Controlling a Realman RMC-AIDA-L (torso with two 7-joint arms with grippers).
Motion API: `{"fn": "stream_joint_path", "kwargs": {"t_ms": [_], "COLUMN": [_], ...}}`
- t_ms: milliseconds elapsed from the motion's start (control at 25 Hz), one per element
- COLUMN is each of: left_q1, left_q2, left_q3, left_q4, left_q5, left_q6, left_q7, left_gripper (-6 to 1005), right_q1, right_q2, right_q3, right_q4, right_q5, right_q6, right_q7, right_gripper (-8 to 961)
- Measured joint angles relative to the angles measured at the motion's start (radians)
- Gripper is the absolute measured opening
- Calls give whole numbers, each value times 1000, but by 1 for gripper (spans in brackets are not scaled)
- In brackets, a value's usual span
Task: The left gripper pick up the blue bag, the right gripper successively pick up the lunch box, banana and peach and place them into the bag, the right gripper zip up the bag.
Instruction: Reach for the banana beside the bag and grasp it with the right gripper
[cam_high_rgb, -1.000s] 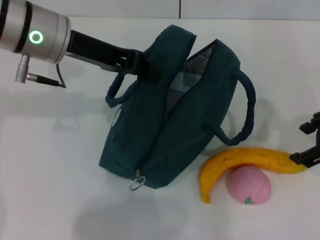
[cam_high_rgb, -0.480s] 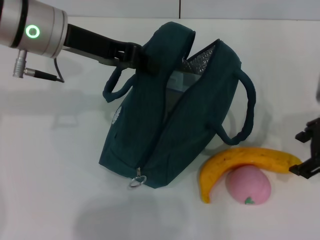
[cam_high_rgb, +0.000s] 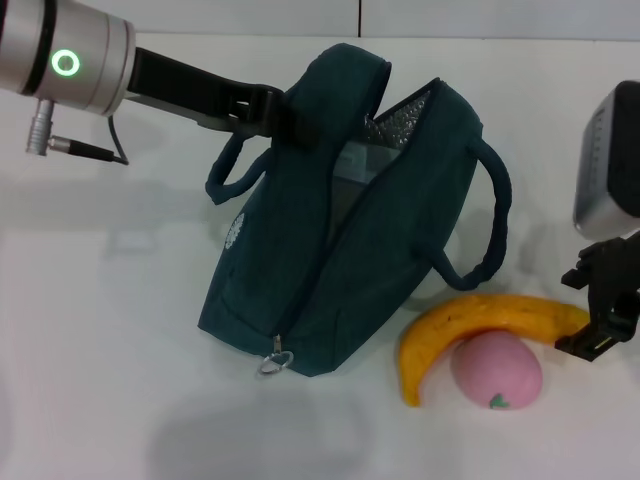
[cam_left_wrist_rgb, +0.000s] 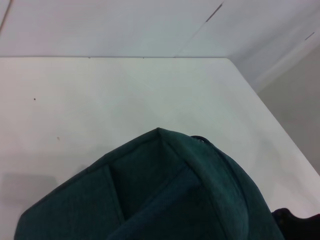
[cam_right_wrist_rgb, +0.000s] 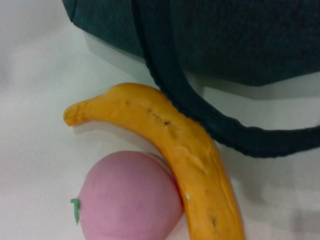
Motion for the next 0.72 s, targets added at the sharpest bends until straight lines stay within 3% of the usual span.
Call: {"fn": "stream_joint_path", "kwargs": {"t_ms": [720], "left_q1": [1], "left_q2": [3], "left_q3": [-22], "left_q4": [0], "left_q5": [0], "left_q6": [-3], "left_q7": [6], "left_gripper": [52], "right_q1": [38], "right_q2": [8], "right_q3": [-46], "right_q4": [87], "right_q5": [9], "right_q6": [49], "right_q7": [-10], "right_gripper": [783]}}
